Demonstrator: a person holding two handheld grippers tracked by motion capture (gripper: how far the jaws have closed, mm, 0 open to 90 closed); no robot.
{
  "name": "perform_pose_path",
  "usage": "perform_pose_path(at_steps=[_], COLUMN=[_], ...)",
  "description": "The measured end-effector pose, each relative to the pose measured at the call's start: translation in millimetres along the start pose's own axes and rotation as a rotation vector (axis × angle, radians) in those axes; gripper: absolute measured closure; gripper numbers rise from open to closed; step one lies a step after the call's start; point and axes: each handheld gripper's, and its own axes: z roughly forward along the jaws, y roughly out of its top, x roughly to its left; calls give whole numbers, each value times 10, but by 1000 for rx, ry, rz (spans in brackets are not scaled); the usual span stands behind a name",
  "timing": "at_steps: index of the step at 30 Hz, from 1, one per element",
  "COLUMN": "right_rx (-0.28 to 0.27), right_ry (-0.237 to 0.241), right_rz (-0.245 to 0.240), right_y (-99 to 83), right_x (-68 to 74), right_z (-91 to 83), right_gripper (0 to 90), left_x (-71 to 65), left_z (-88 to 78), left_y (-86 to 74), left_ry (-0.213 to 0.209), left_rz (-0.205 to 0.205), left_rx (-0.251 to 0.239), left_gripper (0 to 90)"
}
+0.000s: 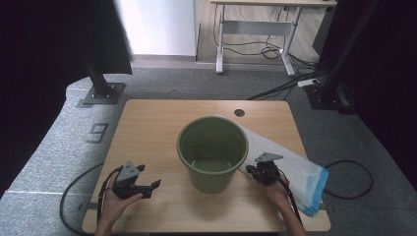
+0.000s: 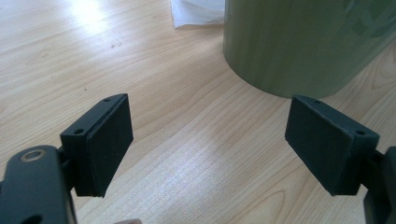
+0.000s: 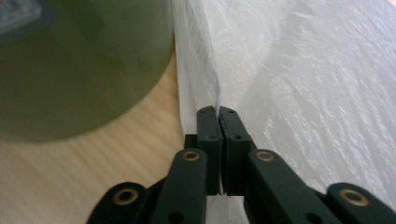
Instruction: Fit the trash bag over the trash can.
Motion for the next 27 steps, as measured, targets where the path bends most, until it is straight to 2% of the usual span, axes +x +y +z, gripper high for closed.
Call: perform_pose_path(at_steps=[10, 12, 15, 16, 18, 19, 20, 22, 25, 27], right_rx=[-16, -19, -15, -18, -27, -27, -36, -52, -76, -79], right_ry=[-17, -22, -31, -26, -13, -13, -10, -20, -51, -52], right_rz=[41, 54, 43, 40, 36, 36, 18, -2, -39, -38], right_y=[-330, -371, -379, -366, -324, -324, -267, -180, -47, 28], right_x=[-13, -20, -12, -4, 28, 28, 66, 88, 100, 85], right_z=[-429, -485, -514, -513, -491, -491, -451, -393, -299, -228], right_gripper=[886, 887, 877, 836, 696, 696, 577, 485, 393, 377], left_x=[38, 42, 47, 50, 50, 51, 55, 56, 47, 48], left_z=[-22, -26, -30, -33, -37, -41, -46, -40, -25, -21], left_y=[-4, -4, -3, -4, -5, -5, -4, -4, -5, -6], left_ry=[3, 3, 4, 6, 7, 8, 7, 7, 9, 12], left_rz=[-10, -10, -12, -13, -13, -14, -15, -16, -8, -5], left_rx=[-13, -15, -19, -19, -19, -20, -23, -21, -12, -8], left_gripper=[151, 152, 153, 153, 153, 153, 153, 153, 153, 153])
